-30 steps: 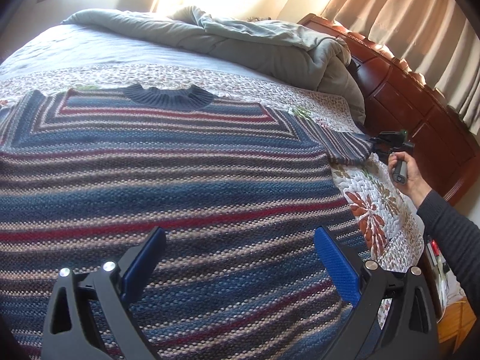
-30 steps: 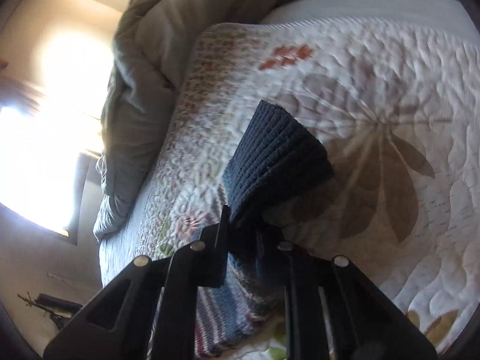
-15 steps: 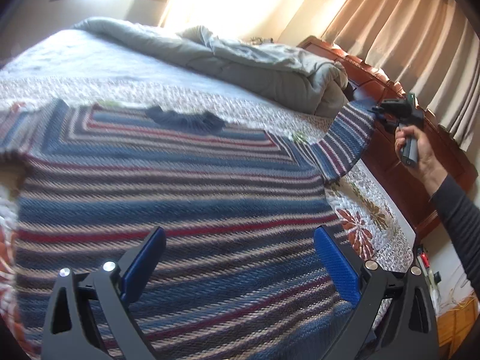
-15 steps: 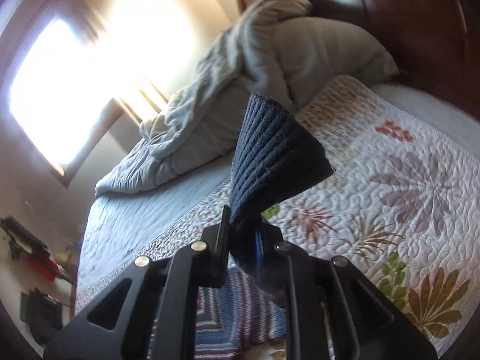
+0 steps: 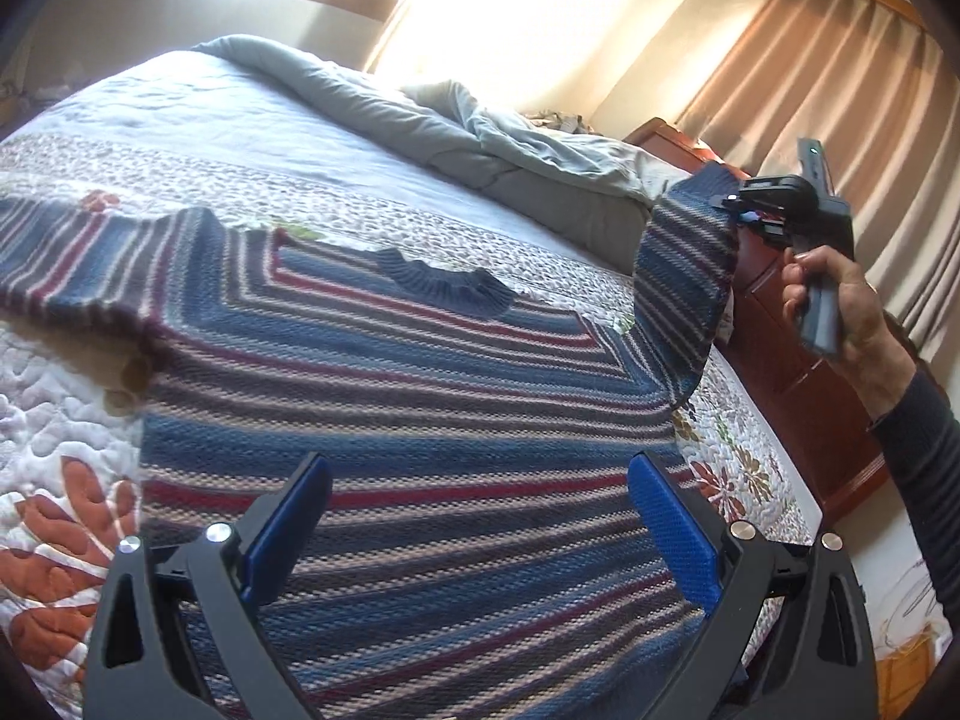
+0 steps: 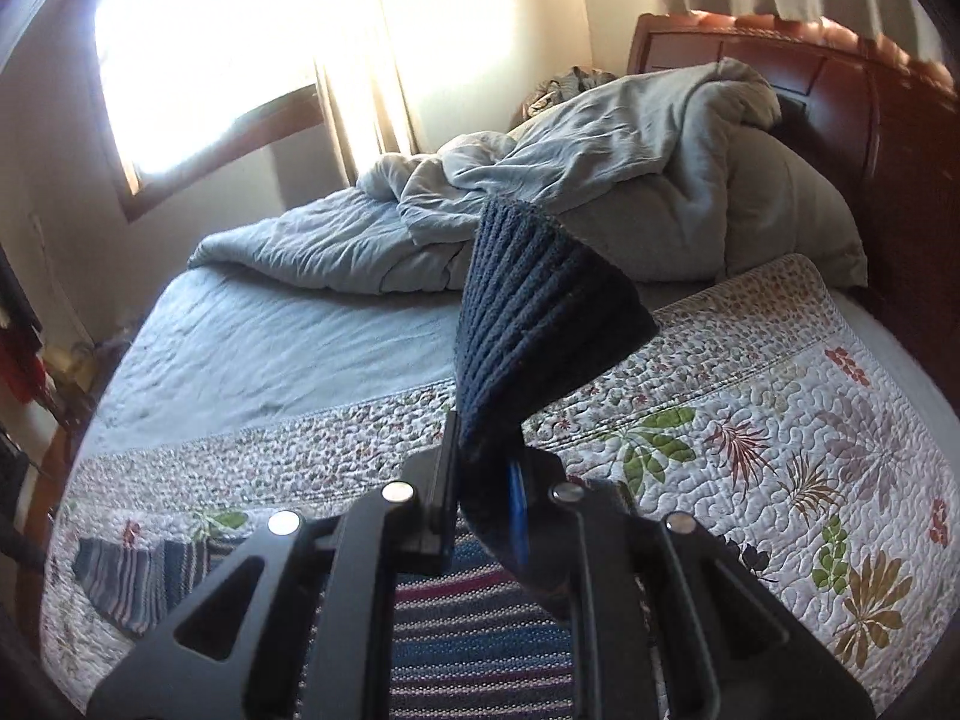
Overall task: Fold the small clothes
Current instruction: 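Lift the sleeve and lay it across the sweater body, opening the right tool, then grasp the other sleeve cuff with the left tool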
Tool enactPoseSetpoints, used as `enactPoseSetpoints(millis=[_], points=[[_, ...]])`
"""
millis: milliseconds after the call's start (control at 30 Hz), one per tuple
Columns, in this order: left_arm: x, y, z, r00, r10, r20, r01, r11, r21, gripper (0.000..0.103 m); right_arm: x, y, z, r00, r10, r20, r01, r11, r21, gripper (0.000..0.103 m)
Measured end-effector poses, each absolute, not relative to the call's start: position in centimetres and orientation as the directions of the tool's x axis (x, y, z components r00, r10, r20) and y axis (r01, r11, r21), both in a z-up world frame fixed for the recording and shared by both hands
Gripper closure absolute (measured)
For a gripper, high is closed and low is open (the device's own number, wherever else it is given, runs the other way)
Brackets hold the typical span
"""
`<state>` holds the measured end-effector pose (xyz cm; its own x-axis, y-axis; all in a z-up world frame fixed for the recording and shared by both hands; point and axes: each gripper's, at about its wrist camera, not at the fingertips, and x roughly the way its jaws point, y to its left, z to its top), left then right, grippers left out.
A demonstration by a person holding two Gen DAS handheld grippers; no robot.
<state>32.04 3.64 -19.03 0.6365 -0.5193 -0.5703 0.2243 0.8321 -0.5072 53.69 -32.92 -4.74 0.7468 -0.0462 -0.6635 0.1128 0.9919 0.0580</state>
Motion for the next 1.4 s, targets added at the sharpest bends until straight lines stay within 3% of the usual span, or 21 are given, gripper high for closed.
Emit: enactPoseSetpoints(millis=[200,467,633,700,767,867,933,1033,1200,1300,1400], points=[[32.6,5.8,-19.7,0.636,-0.520,-0.569,0.190,0.821,-0.538,0.004,54.4,-23.4,-9.9,0.709,-0.088,-0.699,0.020,0.994,-0.104,0.090],[33.3,7.8,-20.6,0.636,-0.523,-0.567,0.146,0.803,-0.577,0.004,54.1,-11.5,-22.0,0.642,-0.256,-0.723,-0.149,0.883,-0.445,0.090],[33.7,8.5,-21.0,0.638,-0.522,-0.566,0.132,0.799,-0.587,0.004,52.6,-7.5,-27.8,0.607,-0.303,-0.735,-0.230,0.818,-0.527,0.090],[33.8,8.7,-21.3,0.637,-0.516,-0.573,0.122,0.802,-0.585,0.004,51.9,-6.9,-28.1,0.597,-0.267,-0.757,-0.253,0.833,-0.493,0.082],[33.9,9.1,-21.5,0.639,-0.514,-0.572,0.112,0.798,-0.592,0.004,51.2,-7.5,-26.8,0.588,-0.179,-0.789,-0.259,0.882,-0.394,0.059],[34.2,9.9,-21.7,0.636,-0.552,-0.539,0.112,0.757,-0.644,0.004,48.9,-11.0,-22.8,0.595,0.036,-0.803,-0.191,0.977,-0.097,0.023],[34.4,10.2,-22.1,0.628,-0.570,-0.530,0.099,0.733,-0.673,0.004,47.2,-13.5,-22.1,0.586,0.153,-0.795,-0.157,0.985,0.074,0.013],[34.8,9.7,-22.9,0.613,-0.569,-0.548,0.082,0.736,-0.672,0.004,44.3,-16.3,-23.2,0.545,0.279,-0.790,-0.134,0.960,0.247,0.013],[36.7,7.7,-23.3,0.606,-0.600,-0.523,0.067,0.694,-0.717,0.004,38.5,-22.2,-24.6,0.643,0.319,-0.696,0.045,0.892,0.450,0.013],[41.5,5.7,-23.6,0.562,-0.693,-0.452,0.054,0.576,-0.816,0.004,37.5,-23.6,-24.6,0.644,0.373,-0.667,0.077,0.837,0.542,0.021],[46.6,3.2,-25.7,0.504,-0.722,-0.475,-0.056,0.521,-0.852,0.004,36.8,-24.2,-23.7,0.708,0.346,-0.616,0.060,0.839,0.541,0.022]])
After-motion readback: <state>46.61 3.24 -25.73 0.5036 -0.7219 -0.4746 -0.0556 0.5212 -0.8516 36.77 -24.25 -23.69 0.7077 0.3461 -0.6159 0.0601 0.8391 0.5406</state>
